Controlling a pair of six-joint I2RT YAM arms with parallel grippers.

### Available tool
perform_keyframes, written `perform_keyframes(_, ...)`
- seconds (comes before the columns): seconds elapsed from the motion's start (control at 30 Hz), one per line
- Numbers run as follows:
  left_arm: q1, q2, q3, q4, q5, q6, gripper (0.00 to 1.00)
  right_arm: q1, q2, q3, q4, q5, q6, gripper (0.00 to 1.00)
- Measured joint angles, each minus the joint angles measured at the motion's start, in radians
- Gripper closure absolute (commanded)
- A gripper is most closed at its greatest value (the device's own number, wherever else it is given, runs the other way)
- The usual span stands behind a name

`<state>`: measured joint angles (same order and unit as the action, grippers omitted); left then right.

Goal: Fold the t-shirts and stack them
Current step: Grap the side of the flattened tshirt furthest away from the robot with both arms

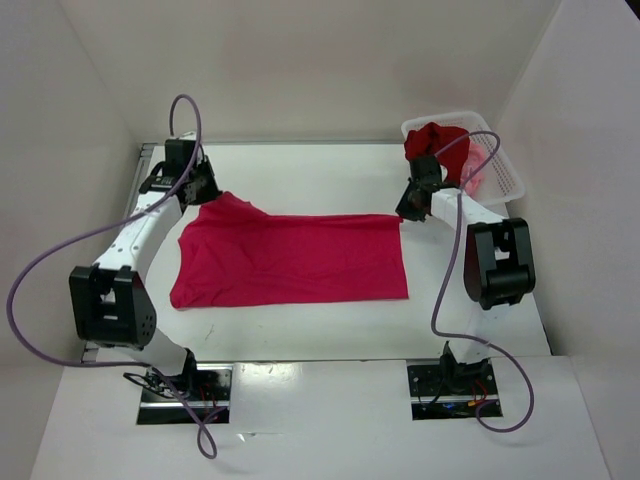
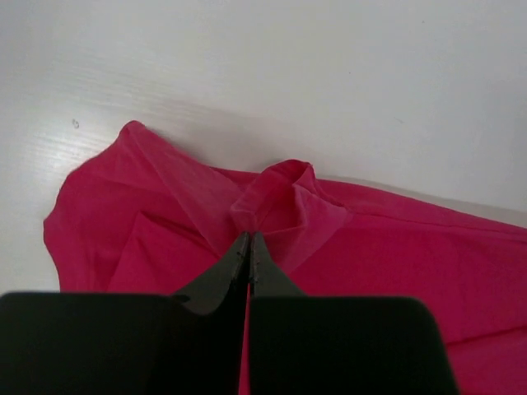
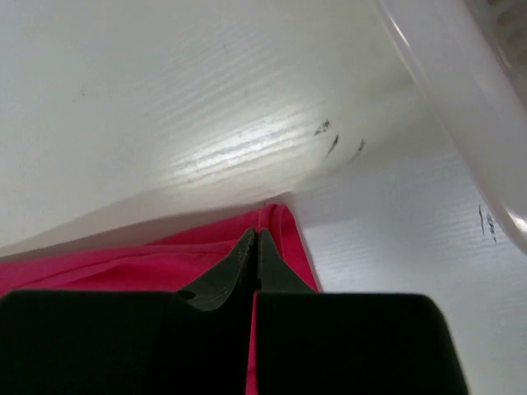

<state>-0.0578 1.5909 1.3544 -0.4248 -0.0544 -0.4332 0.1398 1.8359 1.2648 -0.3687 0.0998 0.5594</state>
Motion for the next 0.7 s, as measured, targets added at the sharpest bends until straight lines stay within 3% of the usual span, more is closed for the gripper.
perform_keyframes(0.33,0.0,-0.258,-0.205,-0.076,0.008,-0.02,1.0,0.0,-0.091,-0.11,-0.018,-0.018,-0.004,1.0)
perform_keyframes(0.7,0.0,-0.366,-0.255,-0.179,-0.019,-0.011,1.0,0.0,-0.13,-0.137,-0.045,-0.029,-0.011,1.0)
